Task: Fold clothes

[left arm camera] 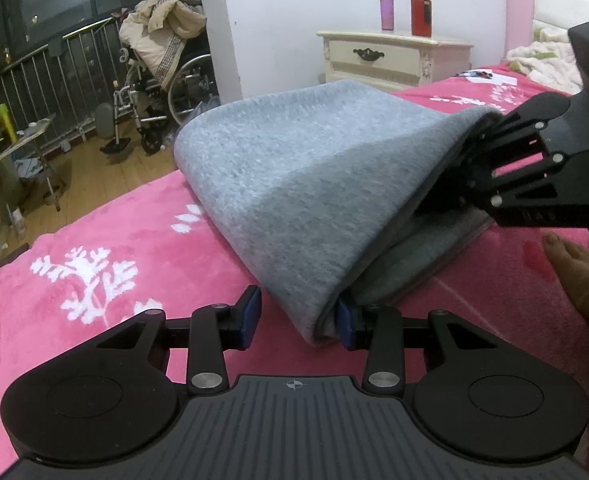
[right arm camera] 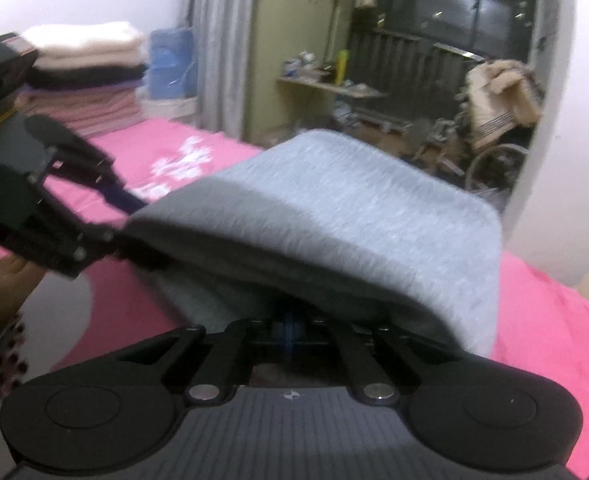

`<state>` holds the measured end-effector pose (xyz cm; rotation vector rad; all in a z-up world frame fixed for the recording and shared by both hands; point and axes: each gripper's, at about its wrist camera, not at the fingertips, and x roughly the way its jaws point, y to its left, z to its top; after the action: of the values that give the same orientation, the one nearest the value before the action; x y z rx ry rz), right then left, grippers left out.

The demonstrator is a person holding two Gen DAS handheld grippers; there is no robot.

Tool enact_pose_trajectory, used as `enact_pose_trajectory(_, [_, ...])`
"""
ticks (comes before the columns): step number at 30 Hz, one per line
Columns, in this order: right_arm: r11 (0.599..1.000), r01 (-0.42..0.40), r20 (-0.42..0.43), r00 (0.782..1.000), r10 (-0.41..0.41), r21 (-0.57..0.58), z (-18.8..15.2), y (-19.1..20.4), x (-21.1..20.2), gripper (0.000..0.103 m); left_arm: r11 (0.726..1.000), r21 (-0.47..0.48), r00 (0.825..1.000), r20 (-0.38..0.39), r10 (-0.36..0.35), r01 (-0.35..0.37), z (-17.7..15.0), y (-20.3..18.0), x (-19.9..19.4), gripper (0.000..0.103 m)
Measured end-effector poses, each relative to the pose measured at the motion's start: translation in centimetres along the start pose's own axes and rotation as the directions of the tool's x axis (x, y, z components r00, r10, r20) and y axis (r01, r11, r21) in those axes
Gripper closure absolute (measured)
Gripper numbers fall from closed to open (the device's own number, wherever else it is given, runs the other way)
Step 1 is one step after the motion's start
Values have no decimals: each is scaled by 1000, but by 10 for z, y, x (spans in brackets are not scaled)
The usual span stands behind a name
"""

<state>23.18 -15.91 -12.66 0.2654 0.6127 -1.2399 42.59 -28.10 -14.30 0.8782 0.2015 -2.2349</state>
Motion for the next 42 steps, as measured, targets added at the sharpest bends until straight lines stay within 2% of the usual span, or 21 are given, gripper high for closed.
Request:
enact_pose_trajectory(4, [998,59,-8,998,-59,10,-3,4,4,103,1000,1,1000,0,-5,5,0,0,2,64])
enact_pose_trajectory(6, [998,63,-18,998,-63,0,-2,6,3,103,1000,6,1000,0,-4,4,0,0,2,64])
enact_pose_trajectory(10, [997,-77,-4,997,77,11,5,-1,-14,103,1000,17,1000,5,4,-4,-1,-1,0,64])
enact_pose_trajectory(12, [993,-115,5,993,116,-34,7,3,-19,103,1000,13,1000,7,8,-8,-1,-1,0,64])
enact_pose_trajectory(15, [994,-32,-21,999,30,-102,5,11,-2,103,1000,8,1000,6,9,-9,-2,-1,1,64])
enact_pose_trajectory(17, [995,25,-37,999,-29,-94,2,9,15,103,1000,12,1000,4,7,-7,-2,-1,2,64])
enact_pose_trajectory(20, [994,47,-43,998,-51,-96,5,10,20,103,1000,19,1000,-1,2,-2,-1,-1,1,64])
enact_pose_trajectory(23, [993,-32,-77,997,23,-116,9,7,6,103,999,-4,999,-11,-41,41,-1,5,-3,64])
enact_pose_trajectory(27, [987,-157,-110,982,152,-33,13,-20,-30,102,983,-101,986,-45,-158,153,-3,26,-19,63])
enact_pose_trajectory(29, [986,-163,-104,981,164,26,18,-37,-46,102,965,-182,981,-25,-194,186,-2,39,-32,63])
enact_pose_trajectory(31, [981,-153,-64,985,161,119,26,-59,-60,102,960,-217,984,17,-178,177,2,48,-46,63])
enact_pose_trajectory(34, [967,-122,4,992,125,225,38,-83,-68,102,969,-199,986,104,-130,148,18,48,-57,63])
enact_pose_trajectory(37, [958,-103,22,995,101,268,45,-95,-63,102,971,-153,975,153,-162,185,37,33,-46,63])
enact_pose_trajectory(42, [951,-173,-26,982,186,258,34,-82,-56,102,974,-4,960,171,-222,226,53,-4,-18,63])
